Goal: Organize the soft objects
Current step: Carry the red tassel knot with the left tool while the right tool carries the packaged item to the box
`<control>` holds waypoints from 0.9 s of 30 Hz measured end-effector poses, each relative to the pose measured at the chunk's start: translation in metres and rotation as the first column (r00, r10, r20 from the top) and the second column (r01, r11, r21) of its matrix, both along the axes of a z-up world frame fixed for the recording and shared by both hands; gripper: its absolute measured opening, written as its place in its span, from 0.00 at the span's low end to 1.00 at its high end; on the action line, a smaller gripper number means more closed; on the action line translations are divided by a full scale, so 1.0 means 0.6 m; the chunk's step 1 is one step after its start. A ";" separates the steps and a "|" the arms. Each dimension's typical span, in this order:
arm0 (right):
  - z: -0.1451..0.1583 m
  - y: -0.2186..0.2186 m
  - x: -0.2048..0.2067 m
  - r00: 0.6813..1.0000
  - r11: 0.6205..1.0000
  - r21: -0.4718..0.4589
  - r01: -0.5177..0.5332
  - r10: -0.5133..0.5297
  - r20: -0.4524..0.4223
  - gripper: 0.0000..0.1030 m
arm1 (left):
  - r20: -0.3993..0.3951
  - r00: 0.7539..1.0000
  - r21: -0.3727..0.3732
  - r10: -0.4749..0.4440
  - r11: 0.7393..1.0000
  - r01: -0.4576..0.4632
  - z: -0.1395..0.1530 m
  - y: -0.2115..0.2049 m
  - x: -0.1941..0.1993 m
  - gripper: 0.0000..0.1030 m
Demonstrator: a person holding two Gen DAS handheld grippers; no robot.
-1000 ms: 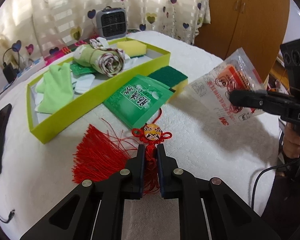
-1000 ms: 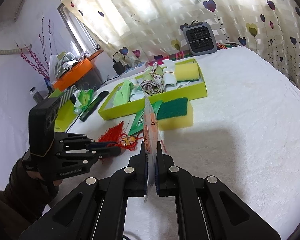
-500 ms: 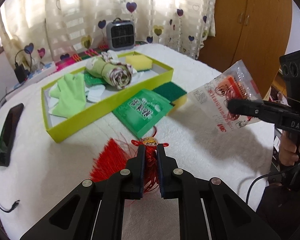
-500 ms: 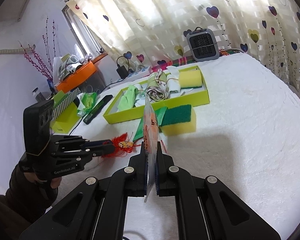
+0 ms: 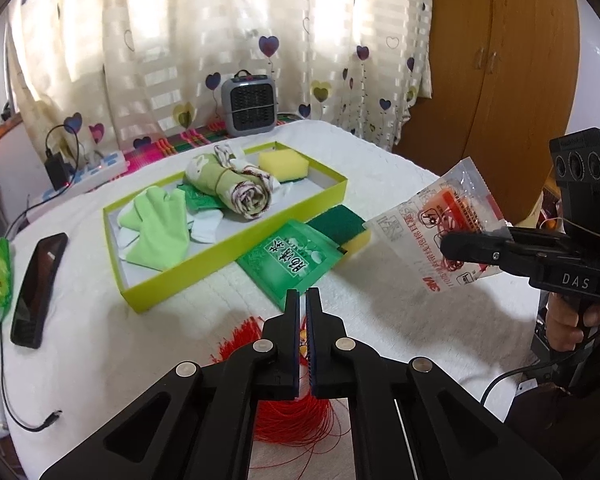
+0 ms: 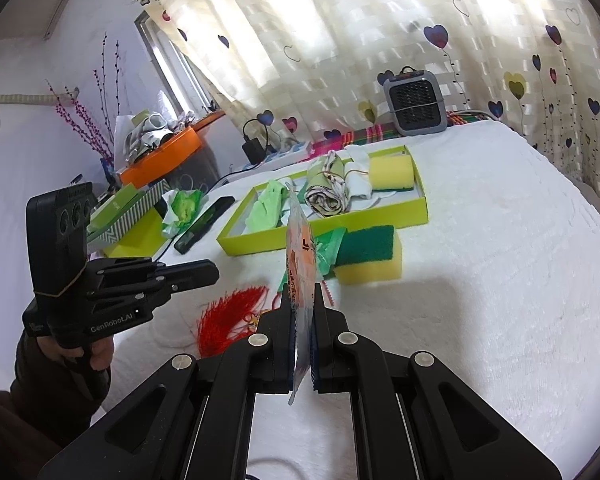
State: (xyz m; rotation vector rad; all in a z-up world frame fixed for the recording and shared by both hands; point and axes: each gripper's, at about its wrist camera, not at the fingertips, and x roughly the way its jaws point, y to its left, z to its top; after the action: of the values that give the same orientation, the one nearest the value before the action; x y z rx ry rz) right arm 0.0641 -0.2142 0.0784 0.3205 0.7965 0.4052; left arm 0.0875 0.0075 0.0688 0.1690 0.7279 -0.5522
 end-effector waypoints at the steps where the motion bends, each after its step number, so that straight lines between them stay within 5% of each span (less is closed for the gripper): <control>1: 0.000 0.000 0.000 1.000 1.000 0.001 -0.001 0.001 0.000 0.05 | -0.011 1.000 0.003 -0.005 1.000 0.005 -0.004 0.002 0.000 0.03; 6: -0.006 0.002 0.000 1.000 1.000 -0.001 -0.003 0.003 -0.009 0.05 | -0.068 0.998 0.030 -0.006 1.000 0.008 -0.035 0.004 -0.001 0.11; 8: -0.008 0.002 0.002 1.000 1.000 0.004 -0.001 0.001 -0.014 0.05 | -0.096 0.995 0.049 0.003 0.999 0.001 -0.051 0.002 0.003 0.33; 9: -0.009 0.002 0.003 1.000 1.000 0.004 -0.001 0.001 -0.016 0.05 | -0.102 0.995 0.050 -0.001 0.999 0.006 -0.055 0.000 0.001 0.35; 12: -0.013 0.005 0.004 1.000 1.000 0.002 -0.004 0.004 -0.022 0.05 | -0.139 0.989 0.054 -0.042 0.997 0.050 -0.070 -0.014 -0.002 0.35; 15: -0.015 0.005 0.005 1.000 1.000 0.003 -0.002 0.002 -0.027 0.05 | -0.135 0.990 0.162 -0.028 0.986 0.049 -0.090 -0.034 -0.004 0.35; 21: -0.018 0.002 0.006 0.999 1.000 0.005 0.005 -0.004 -0.034 0.05 | -0.144 0.989 0.181 -0.014 0.983 0.040 -0.101 -0.041 -0.008 0.32; 27: -0.020 0.000 0.007 0.999 1.000 0.012 0.010 -0.009 -0.041 0.05 | -0.138 0.990 0.190 0.006 0.982 0.021 -0.100 -0.036 -0.001 0.09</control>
State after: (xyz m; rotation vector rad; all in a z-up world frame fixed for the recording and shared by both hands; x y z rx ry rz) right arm 0.0685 -0.2141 0.0664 0.3445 0.8322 0.3958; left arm 0.0867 -0.0142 0.0086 0.3145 0.9156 -0.5042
